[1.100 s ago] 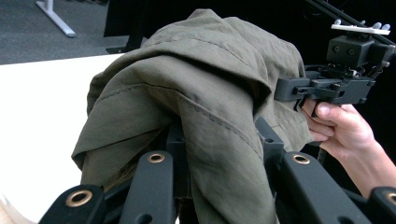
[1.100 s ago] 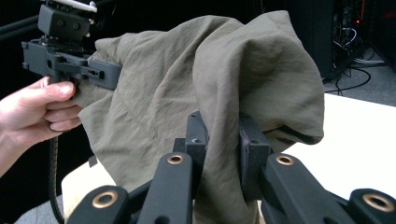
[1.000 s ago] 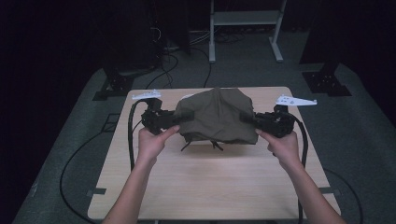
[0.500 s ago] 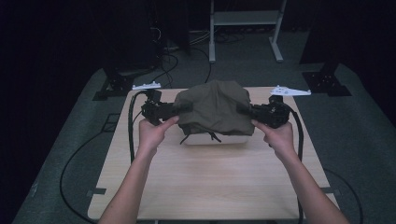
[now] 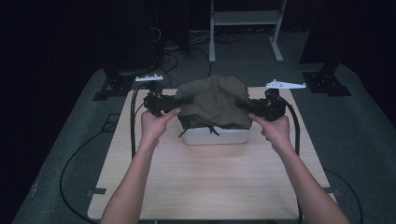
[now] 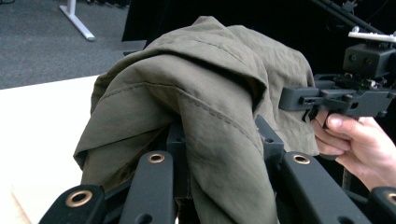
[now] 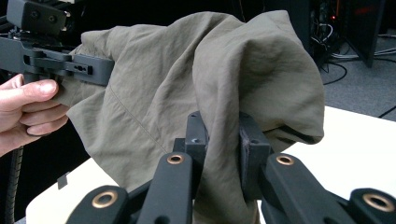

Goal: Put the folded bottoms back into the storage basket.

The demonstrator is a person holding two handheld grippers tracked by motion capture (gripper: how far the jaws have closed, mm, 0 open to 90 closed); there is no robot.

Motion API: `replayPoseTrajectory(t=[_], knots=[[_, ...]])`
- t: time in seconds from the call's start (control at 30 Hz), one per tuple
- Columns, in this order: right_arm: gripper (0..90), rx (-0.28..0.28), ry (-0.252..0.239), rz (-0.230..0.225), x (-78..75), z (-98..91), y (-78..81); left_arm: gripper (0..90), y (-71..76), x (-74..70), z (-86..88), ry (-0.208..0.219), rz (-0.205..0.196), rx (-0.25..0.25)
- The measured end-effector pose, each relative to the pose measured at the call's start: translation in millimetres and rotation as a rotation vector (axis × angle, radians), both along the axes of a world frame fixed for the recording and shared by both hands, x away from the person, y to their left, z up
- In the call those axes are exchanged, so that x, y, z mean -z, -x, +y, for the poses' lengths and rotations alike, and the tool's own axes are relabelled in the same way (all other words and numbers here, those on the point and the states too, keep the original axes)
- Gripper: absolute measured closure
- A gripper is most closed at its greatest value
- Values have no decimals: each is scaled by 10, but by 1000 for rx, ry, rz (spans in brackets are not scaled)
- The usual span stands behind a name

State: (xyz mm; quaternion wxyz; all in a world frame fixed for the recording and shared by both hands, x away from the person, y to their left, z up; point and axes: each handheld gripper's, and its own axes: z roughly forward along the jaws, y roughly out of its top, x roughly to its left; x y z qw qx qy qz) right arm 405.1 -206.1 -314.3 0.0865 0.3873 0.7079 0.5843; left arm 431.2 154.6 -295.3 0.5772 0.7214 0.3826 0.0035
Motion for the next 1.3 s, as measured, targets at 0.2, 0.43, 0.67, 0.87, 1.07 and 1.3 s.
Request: replayPoseTrajectory(t=[0.2, 0.43, 0.67, 0.87, 1.07, 1.3], knots=[[773, 14, 23, 12, -5, 20, -71, 668, -98, 50, -1, -10, 11, -10], [773, 22, 32, 21, 18, 59, -166, 668, -181, 11, -18, -38, 7, -15], [773, 30, 54, 33, 41, 78, -230, 668, -261, 79, -31, -29, 24, -24], [773, 42, 56, 51, 74, 62, -286, 668, -315, 119, -50, -31, 32, -27], [773, 46, 74, 62, 103, 58, -346, 667, -381, 182, -58, -33, 45, -29], [773, 52, 92, 83, 167, 77, -412, 667, -416, 234, -70, -49, 57, -42]])
